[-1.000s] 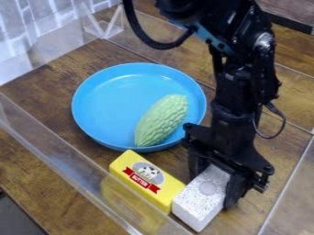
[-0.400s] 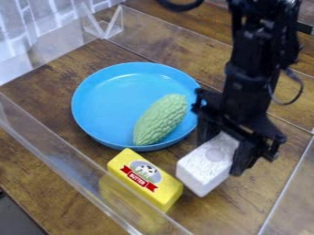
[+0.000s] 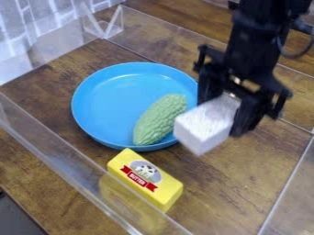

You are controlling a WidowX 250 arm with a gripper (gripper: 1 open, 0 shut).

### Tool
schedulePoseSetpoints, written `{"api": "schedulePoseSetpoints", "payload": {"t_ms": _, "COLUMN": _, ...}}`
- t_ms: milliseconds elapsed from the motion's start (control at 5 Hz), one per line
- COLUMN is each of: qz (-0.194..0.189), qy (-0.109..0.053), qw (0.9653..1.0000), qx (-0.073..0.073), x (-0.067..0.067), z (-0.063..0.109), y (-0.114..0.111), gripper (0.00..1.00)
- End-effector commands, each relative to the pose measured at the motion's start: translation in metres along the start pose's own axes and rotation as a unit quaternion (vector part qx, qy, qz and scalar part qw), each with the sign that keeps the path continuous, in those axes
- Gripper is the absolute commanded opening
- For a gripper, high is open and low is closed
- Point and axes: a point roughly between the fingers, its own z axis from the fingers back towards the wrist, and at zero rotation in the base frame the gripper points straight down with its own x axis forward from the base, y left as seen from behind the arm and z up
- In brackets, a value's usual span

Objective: Put the white object in the blue tray

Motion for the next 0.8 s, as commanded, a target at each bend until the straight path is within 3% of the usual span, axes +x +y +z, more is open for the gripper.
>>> {"api": "schedulePoseSetpoints", "payload": {"t_ms": 0, "qz": 0.014, "qy": -0.056, "qw": 0.9983, "qx": -0.004, "x": 0.004, "z": 0.012, "y": 0.003, "gripper": 0.0}}
{"api": "schedulePoseSetpoints", "payload": {"t_ms": 200, "qz": 0.017, "qy": -0.069, "qw": 0.9975, "qx": -0.008, "x": 0.0, "z": -0.006, "y": -0.002, "gripper": 0.0}}
{"api": "schedulePoseSetpoints", "payload": {"t_ms": 600, "qz": 0.031, "qy": -0.09, "qw": 0.9953, "qx": -0.017, "x": 0.002, "z": -0.004, "y": -0.003, "gripper": 0.0}}
